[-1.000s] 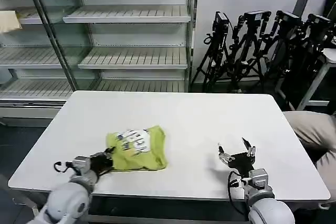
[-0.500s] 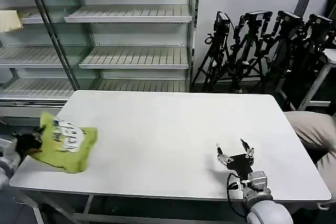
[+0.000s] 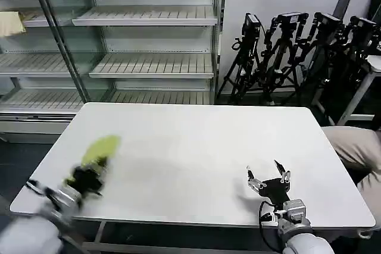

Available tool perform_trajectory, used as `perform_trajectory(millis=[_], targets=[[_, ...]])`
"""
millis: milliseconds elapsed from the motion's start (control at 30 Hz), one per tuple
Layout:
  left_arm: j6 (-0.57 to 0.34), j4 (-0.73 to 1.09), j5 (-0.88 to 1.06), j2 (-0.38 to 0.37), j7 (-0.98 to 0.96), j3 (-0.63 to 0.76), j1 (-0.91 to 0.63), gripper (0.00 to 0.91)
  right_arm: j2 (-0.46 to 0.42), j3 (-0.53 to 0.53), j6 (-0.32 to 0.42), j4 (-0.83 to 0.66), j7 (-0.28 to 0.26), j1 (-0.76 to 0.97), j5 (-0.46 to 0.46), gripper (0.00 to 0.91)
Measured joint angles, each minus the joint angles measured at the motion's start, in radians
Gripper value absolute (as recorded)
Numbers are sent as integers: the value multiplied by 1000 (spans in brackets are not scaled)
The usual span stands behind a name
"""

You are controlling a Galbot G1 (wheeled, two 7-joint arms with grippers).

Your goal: Fold and organize the clothes.

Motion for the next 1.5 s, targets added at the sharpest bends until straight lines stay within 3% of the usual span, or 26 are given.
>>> perform_trajectory(millis=[367, 867, 900, 1500], targets=[[-16, 8, 155, -209, -5, 360, -134, 0, -21, 11, -17, 34, -2, 16, -22, 907], [3, 208, 142, -373, -20, 567, -470, 10, -73, 74, 2, 54, -15, 127, -12, 907], [3, 219, 138, -380, -22, 578, -486, 907, -73, 75, 3, 53, -15, 136, -9, 907], [-45, 317, -40, -497, -111, 662, -645, 907, -42, 60, 6, 4, 4, 228, -25, 907]])
